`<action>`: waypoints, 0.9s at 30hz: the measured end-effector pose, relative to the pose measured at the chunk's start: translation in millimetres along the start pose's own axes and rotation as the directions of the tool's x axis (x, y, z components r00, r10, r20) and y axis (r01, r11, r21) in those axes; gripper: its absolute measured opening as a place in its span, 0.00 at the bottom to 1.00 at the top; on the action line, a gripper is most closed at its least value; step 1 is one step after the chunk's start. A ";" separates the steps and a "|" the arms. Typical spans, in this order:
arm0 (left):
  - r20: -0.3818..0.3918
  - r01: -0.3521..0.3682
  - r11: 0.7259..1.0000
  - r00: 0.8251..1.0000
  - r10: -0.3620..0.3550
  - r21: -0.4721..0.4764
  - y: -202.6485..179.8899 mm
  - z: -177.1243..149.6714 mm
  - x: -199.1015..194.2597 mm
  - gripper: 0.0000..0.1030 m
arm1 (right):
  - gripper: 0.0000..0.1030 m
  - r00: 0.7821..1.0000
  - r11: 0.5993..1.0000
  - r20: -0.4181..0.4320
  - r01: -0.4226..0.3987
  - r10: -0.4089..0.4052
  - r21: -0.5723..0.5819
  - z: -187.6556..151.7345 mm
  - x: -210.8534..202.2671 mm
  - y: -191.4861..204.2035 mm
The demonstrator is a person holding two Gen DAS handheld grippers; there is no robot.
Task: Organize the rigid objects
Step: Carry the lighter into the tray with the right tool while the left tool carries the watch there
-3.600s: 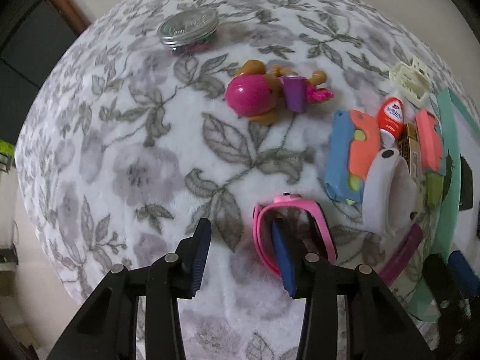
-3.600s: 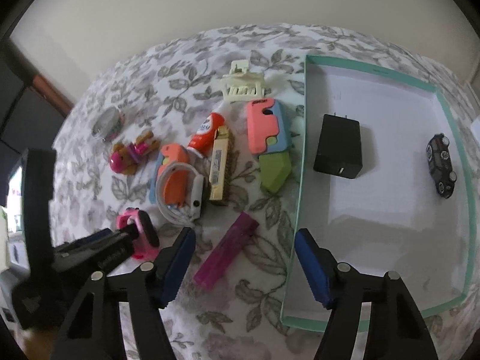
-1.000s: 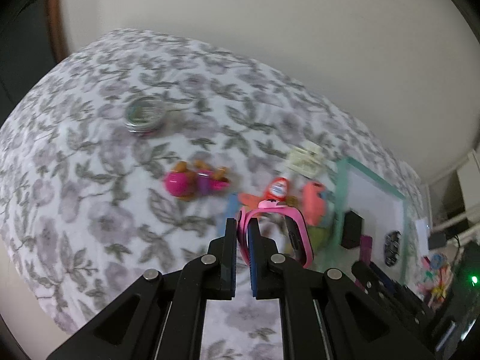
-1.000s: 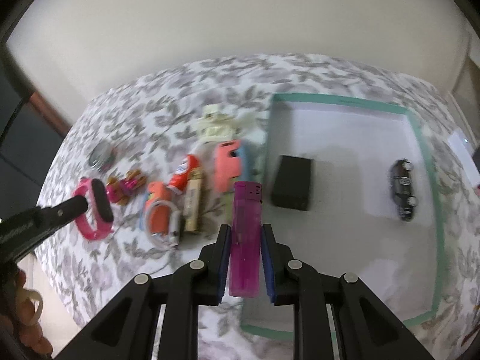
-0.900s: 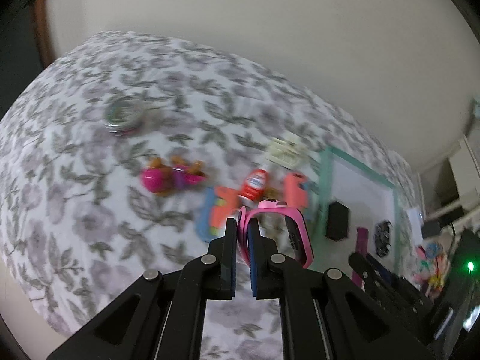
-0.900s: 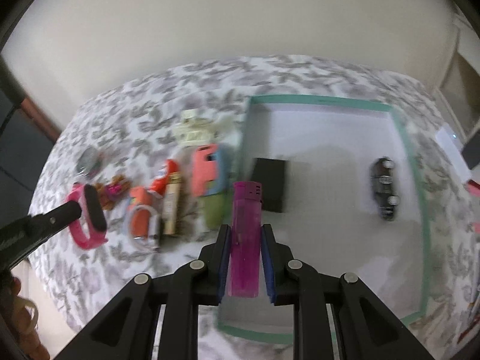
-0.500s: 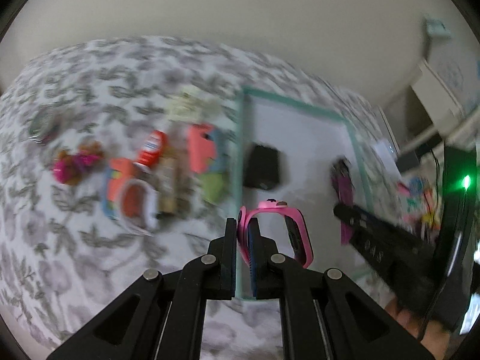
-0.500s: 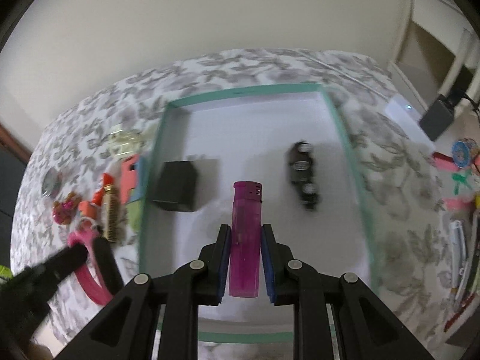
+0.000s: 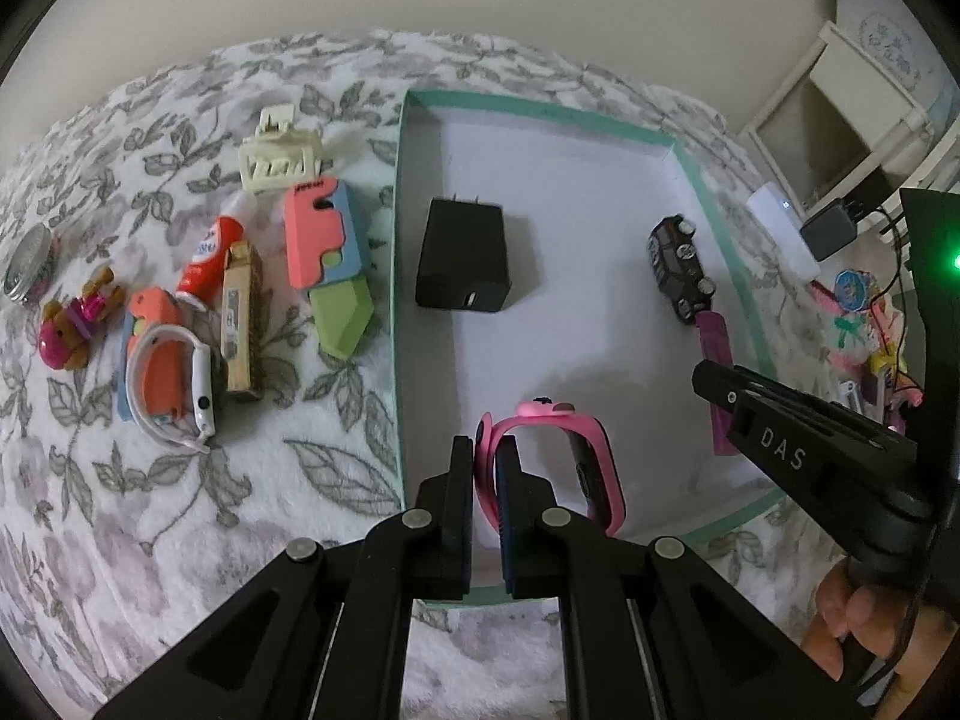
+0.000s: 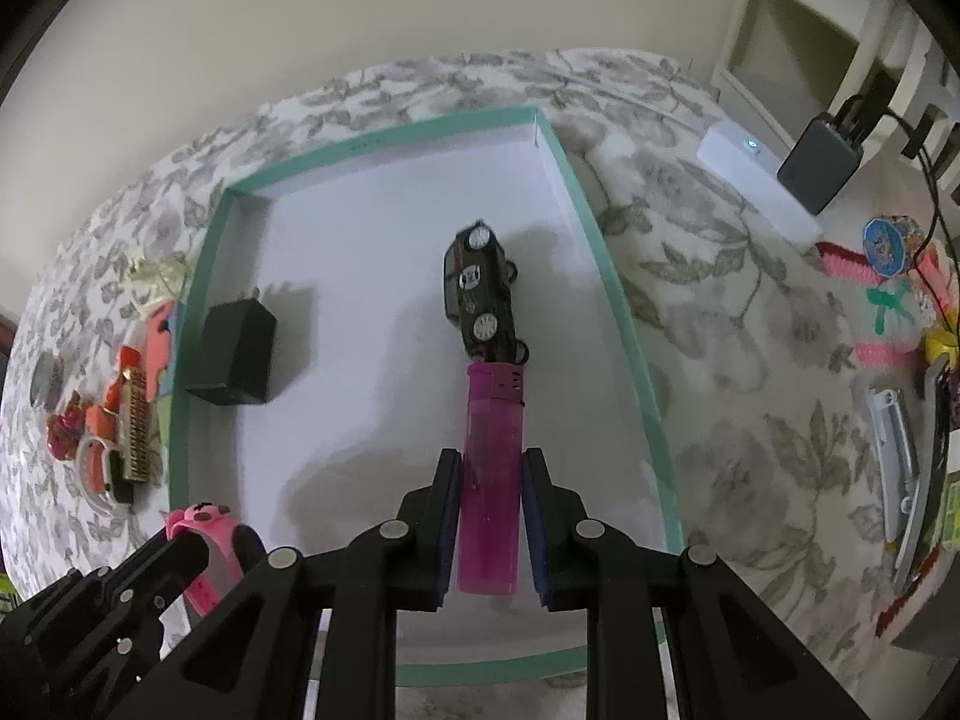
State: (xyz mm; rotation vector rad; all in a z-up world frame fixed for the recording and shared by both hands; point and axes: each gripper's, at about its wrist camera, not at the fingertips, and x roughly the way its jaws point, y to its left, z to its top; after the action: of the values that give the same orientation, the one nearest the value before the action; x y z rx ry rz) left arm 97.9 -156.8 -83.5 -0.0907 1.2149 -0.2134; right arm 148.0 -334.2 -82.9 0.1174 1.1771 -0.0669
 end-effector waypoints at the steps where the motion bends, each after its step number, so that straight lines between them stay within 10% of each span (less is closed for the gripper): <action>1: -0.009 -0.003 1.000 1.000 0.003 -0.003 0.7 0.6 3.2 0.07 | 0.21 1.000 1.000 -0.010 0.002 -0.002 -0.003 -1.1 3.2 0.5; 15: -0.044 -0.054 0.998 0.998 0.055 0.035 -3.9 -4.1 20.7 0.08 | 0.21 0.998 1.000 -0.059 0.020 -0.021 -0.019 -10.8 21.4 3.0; 20: -0.031 -0.025 0.999 0.999 0.025 0.025 -7.9 0.7 13.3 0.44 | 0.22 0.998 0.999 -0.059 0.028 -0.030 -0.029 -10.8 21.9 6.3; 27: 0.027 -0.022 0.999 0.999 0.021 0.040 -14.9 6.7 -10.6 0.51 | 0.22 0.997 0.998 -0.066 0.049 -0.051 -0.030 -8.7 22.8 10.6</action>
State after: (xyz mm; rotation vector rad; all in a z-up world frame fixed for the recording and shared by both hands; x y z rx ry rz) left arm 99.0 -169.4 -68.7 -0.0448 1.1841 -0.2173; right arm 149.9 -322.3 -106.7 0.0660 1.2475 -0.0907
